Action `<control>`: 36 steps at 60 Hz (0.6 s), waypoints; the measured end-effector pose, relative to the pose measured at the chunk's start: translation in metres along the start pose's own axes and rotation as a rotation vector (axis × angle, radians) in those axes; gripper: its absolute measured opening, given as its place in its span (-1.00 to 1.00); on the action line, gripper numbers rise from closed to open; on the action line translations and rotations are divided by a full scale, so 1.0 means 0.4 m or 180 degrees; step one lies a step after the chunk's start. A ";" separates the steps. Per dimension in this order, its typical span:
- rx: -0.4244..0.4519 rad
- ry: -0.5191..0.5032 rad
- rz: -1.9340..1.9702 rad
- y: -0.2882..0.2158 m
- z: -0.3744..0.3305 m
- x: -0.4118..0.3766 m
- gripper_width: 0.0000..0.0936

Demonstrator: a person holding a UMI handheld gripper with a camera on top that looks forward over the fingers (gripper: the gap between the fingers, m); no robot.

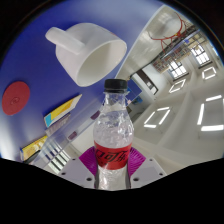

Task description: Pour water

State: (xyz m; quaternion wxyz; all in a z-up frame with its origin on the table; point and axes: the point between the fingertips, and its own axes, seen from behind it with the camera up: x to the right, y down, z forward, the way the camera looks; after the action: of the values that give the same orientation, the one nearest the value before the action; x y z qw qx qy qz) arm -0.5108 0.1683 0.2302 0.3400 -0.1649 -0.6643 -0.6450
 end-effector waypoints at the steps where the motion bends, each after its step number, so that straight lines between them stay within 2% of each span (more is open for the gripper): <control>1: 0.0021 0.0007 -0.0022 -0.009 0.002 -0.002 -0.25; 10: 0.0033 -0.0048 0.0109 -0.017 0.004 -0.014 -0.26; 21: -0.0039 0.0247 0.1039 0.080 -0.017 0.098 -0.26; 30: -0.0173 0.0315 0.3180 0.246 -0.047 0.185 -0.25; 36: -0.0187 0.0091 0.4746 0.303 -0.057 0.165 -0.25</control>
State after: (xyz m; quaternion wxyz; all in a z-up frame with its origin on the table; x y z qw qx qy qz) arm -0.4728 0.1456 0.3627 0.6912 -0.5724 -0.3542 -0.2629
